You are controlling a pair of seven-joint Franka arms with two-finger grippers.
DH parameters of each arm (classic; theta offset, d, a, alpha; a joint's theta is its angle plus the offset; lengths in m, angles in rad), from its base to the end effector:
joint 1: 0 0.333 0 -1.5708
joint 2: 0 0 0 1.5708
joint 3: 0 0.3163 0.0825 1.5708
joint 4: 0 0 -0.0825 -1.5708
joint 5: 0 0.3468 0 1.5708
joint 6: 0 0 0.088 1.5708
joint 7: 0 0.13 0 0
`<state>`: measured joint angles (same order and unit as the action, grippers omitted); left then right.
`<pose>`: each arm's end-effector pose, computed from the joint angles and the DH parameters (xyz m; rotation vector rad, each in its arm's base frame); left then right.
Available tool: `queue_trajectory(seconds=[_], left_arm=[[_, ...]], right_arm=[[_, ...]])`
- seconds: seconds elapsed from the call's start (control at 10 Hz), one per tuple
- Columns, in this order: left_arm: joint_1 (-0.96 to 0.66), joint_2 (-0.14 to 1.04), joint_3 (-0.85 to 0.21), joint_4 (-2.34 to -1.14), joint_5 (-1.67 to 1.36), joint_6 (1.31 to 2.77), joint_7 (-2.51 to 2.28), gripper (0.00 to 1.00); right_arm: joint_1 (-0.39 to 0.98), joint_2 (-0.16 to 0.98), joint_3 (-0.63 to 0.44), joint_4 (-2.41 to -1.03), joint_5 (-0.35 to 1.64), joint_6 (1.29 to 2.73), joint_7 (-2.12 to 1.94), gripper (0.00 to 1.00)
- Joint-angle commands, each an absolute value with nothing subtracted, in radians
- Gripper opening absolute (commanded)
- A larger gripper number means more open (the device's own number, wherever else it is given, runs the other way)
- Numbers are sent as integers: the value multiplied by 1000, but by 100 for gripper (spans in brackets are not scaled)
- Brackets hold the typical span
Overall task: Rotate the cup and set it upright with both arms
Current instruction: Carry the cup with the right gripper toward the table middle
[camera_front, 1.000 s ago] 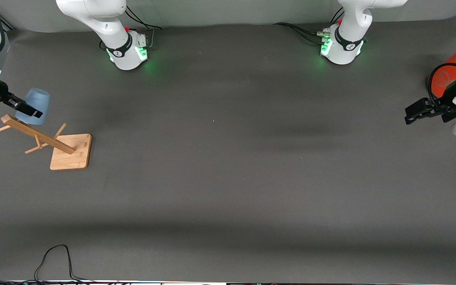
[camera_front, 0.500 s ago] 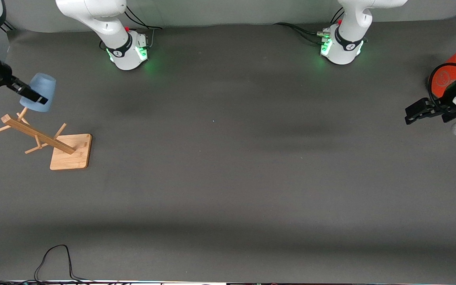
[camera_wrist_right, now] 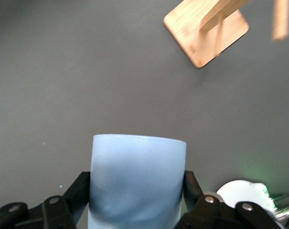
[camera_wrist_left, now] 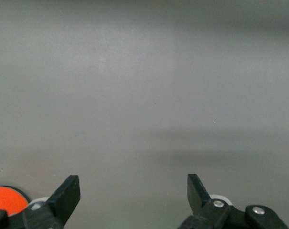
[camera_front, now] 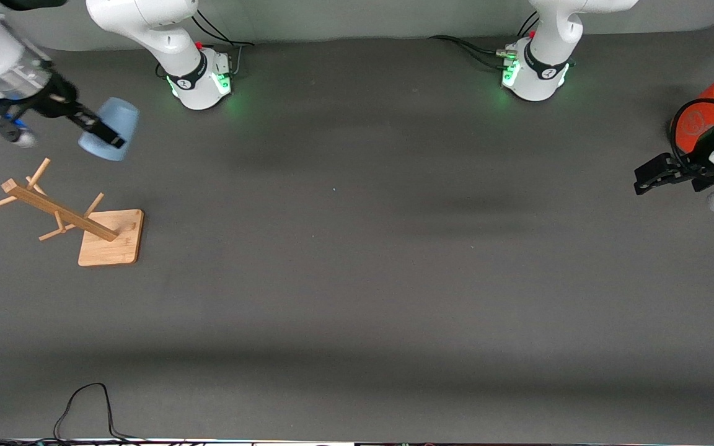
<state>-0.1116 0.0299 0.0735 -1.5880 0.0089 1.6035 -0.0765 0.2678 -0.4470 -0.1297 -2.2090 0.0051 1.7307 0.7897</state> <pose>0.5280 -0.0196 0.5816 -3.1291 -0.0595 0.0214 0.3757 0.0462 0.5348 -2.9447 0.9741 0.0907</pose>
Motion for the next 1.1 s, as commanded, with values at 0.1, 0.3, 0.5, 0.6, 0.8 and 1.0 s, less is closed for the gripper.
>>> queue_trajectory(seconds=[0.1, 0.3, 0.5, 0.6, 0.8, 1.0], left_arm=[[-104, 31, 74, -1574, 18, 1594, -64, 100], [-95, 37, 74, -1575, 15, 1597, -64, 100], [-58, 46, 72, -1574, 3, 1601, -64, 100], [-55, 52, 74, -1574, 3, 1603, -64, 100], [-22, 67, 72, -1574, -2, 1605, -66, 100], [9, 81, 72, -1574, -21, 1605, -66, 100]], right_arm=[[519, -384, -137, -2175, 25, 1810, 1076, 66], [689, -261, -138, -2103, 23, 1876, 1288, 65], [768, -125, -137, -1993, 23, 1910, 1414, 65], [806, -35, -137, -1905, 23, 1910, 1490, 64], [889, 165, -137, -1711, 23, 1910, 1660, 62], [945, 350, -138, -1535, 20, 1910, 1835, 62]])
